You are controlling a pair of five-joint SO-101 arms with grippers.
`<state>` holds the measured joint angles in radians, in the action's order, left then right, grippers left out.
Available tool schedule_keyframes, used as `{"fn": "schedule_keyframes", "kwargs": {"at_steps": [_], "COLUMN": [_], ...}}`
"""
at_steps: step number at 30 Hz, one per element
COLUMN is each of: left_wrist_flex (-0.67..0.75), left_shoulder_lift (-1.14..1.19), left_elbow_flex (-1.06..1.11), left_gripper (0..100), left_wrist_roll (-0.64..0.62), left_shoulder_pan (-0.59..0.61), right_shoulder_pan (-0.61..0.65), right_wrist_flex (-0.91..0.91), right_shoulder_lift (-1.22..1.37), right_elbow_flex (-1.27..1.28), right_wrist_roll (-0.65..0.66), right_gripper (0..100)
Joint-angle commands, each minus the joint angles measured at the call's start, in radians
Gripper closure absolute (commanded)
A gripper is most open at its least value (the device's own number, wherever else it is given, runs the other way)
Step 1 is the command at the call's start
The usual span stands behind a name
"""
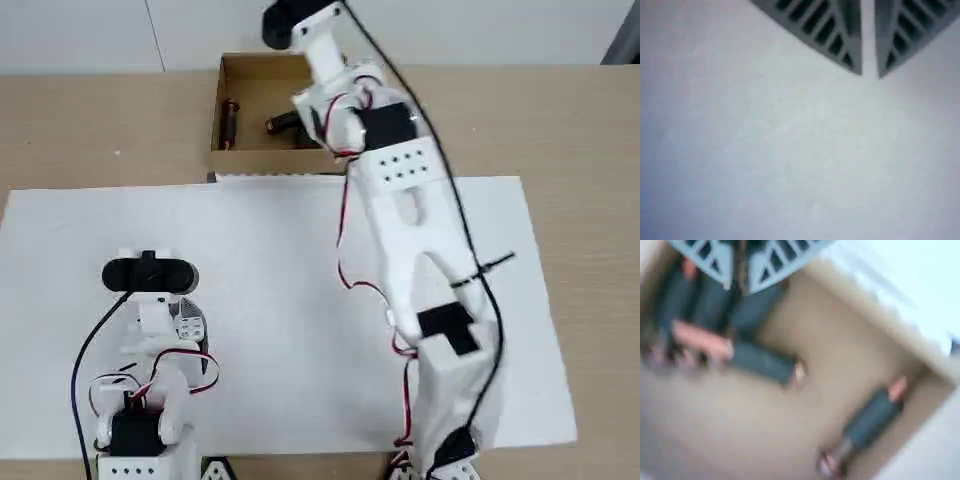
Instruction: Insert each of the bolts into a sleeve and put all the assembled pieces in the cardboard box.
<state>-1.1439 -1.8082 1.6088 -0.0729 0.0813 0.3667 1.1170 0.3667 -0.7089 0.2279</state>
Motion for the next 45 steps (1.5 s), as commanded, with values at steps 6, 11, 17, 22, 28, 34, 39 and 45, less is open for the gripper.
{"fn": "schedule_keyframes", "kwargs": {"at_steps": [6, 11, 17, 22, 28, 34, 39, 45], "left_wrist_flex": [0.006, 0.006, 0.006, 0.006, 0.006, 0.006, 0.006, 0.006], "left_shoulder_lift": [-0.009, -0.009, -0.009, -0.009, -0.009, -0.009, -0.009, -0.009], "left_elbow_flex": [-0.002, -0.002, -0.002, -0.002, -0.002, -0.002, -0.002, -0.002], "left_gripper": [99, 99, 99, 99, 99, 99, 99, 99], "left_wrist_roll": [-0.006, -0.006, -0.006, -0.006, -0.006, -0.006, -0.006, -0.006], "left_shoulder_pan": [0.006, 0.006, 0.006, 0.006, 0.006, 0.006, 0.006, 0.006], "right_shoulder_pan": [-0.081, -0.143, -0.208, -0.228, -0.228, -0.226, -0.228, -0.229], "right_wrist_flex": [0.371, 0.544, 0.564, 0.558, 0.467, 0.206, 0.041, -0.128], "right_shoulder_lift": [-0.254, -0.341, -0.447, -0.644, -0.869, -1.076, -1.219, -1.359], "right_elbow_flex": [-0.060, -0.055, 0.021, 0.295, 0.681, 1.086, 1.358, 1.629], "right_wrist_roll": [0.006, -0.094, -0.124, -0.126, -0.180, -0.207, -0.207, -0.209], "right_gripper": [99.6, 99.6, 99.6, 99.6, 99.6, 99.6, 99.6, 99.6]}}
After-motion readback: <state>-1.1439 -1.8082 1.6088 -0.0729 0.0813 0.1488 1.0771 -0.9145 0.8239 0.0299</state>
